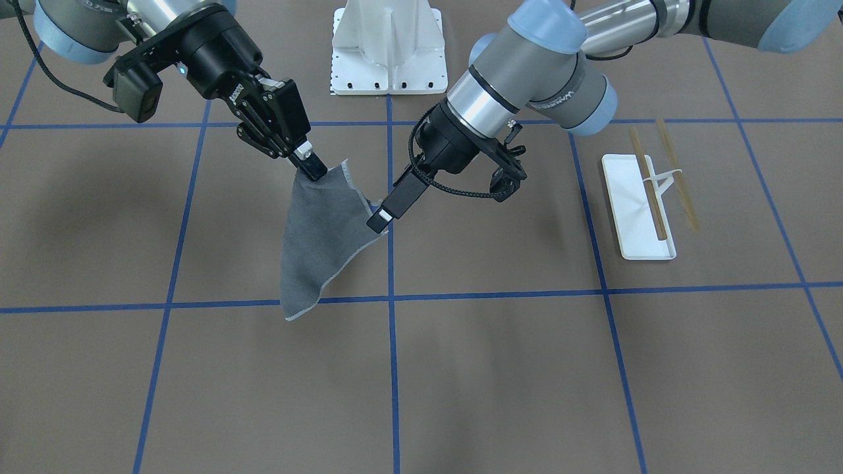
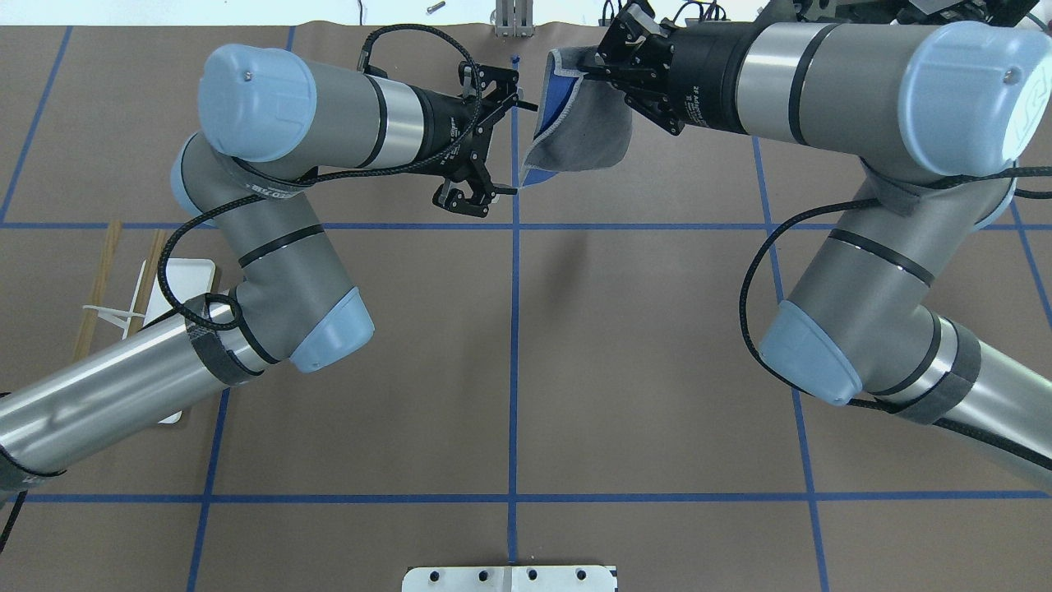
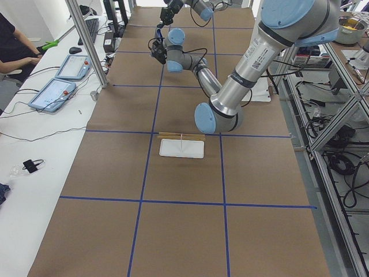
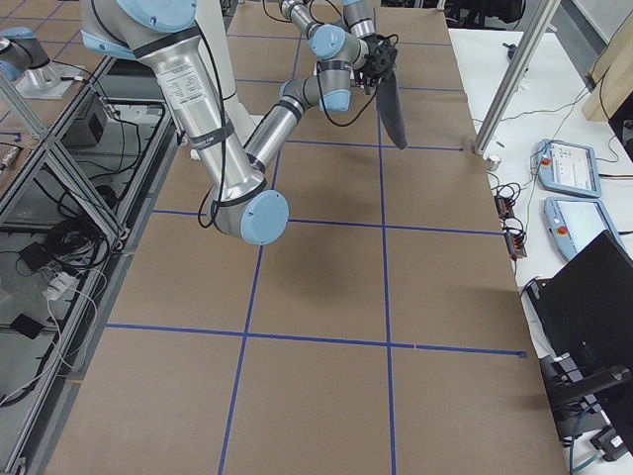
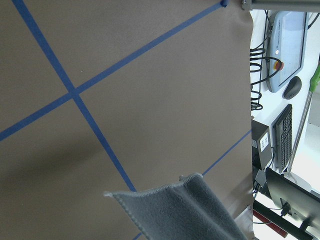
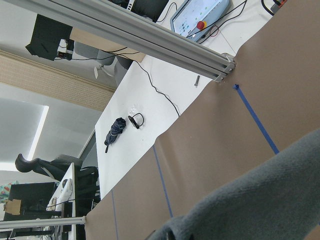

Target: Hang towel on rack

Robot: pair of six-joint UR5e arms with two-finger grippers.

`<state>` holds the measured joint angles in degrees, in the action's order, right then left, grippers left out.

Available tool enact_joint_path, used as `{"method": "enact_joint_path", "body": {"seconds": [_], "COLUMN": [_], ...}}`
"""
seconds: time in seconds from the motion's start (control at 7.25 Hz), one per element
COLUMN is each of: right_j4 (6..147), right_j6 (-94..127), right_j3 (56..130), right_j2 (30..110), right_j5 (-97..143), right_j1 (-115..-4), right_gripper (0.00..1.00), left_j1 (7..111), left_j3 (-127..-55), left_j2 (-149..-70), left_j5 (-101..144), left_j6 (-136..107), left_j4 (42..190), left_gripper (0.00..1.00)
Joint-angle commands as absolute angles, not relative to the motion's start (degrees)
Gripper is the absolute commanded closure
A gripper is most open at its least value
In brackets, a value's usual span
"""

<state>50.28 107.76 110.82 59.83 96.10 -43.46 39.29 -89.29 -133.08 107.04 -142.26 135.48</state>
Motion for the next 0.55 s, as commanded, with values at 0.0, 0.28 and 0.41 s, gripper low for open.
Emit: {"method": "enact_joint_path", "body": {"seconds": [0.0, 0.28, 0.41], "right_j4": [50.27, 50.27, 50.27], "right_j6": [107.75, 107.75, 107.58], "right_j3": [110.92, 111.0, 111.01], "right_j2": [59.76, 59.68, 59.94], "right_j5": [94.92, 94.75, 94.83], "right_j1": [-43.15, -43.15, -43.15], "right_gripper": [1.0, 1.0, 1.0], "left_j1": [38.5, 37.97, 37.97], "left_j3": [-89.3, -89.12, -89.21], "left_j2": [-133.42, -134.03, -134.03], "left_j5": [107.05, 107.05, 107.05], "left_j6": [-144.66, -145.02, -144.41], "left_j4": [135.44, 135.35, 135.53], "left_gripper": [0.03, 0.1, 0.38]}}
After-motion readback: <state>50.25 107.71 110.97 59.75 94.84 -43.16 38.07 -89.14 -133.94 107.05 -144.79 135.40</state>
